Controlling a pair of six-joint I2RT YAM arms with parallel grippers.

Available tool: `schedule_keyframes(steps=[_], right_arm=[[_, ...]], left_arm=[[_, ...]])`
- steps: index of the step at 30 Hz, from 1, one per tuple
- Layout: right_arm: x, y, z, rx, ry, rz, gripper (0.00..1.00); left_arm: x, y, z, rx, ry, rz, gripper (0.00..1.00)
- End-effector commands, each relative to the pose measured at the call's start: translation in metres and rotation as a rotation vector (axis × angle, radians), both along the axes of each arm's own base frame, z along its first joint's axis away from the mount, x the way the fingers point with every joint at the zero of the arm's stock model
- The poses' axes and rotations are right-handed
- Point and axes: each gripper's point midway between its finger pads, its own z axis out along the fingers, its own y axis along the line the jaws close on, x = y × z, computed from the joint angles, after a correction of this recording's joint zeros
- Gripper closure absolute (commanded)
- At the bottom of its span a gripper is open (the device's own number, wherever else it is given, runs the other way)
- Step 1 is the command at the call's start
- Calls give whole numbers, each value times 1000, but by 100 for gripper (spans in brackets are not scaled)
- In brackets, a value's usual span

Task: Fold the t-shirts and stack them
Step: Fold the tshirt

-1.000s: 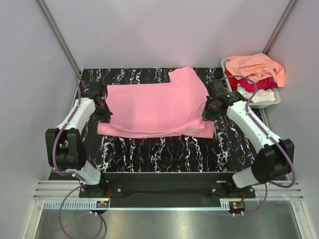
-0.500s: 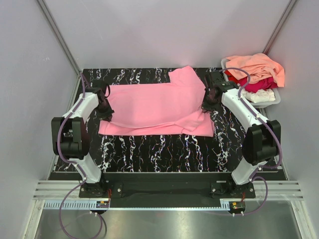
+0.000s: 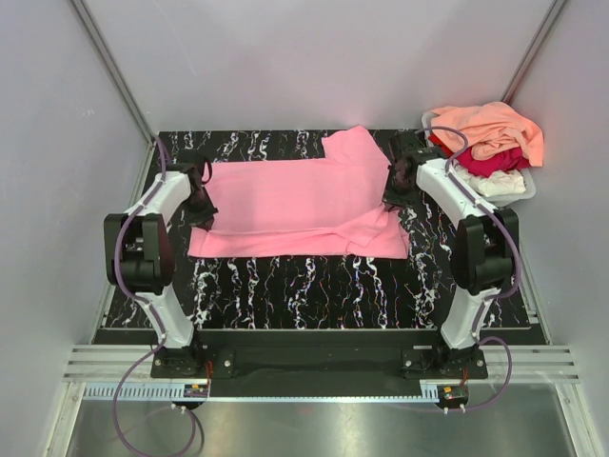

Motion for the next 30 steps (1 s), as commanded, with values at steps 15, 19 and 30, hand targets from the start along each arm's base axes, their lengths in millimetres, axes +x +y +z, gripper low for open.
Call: schedule_keyframes(steps=[15, 19, 30], right_arm=[[100, -21, 28, 24, -48, 5, 22], [77, -10, 61, 110, -115, 18, 21], [-7, 42, 9, 475, -16, 80, 38]], left_arm=[[81, 9, 72, -42, -76, 17, 59], [72, 20, 97, -8, -124, 6, 52], [-36, -41, 137, -218, -282, -275, 52]])
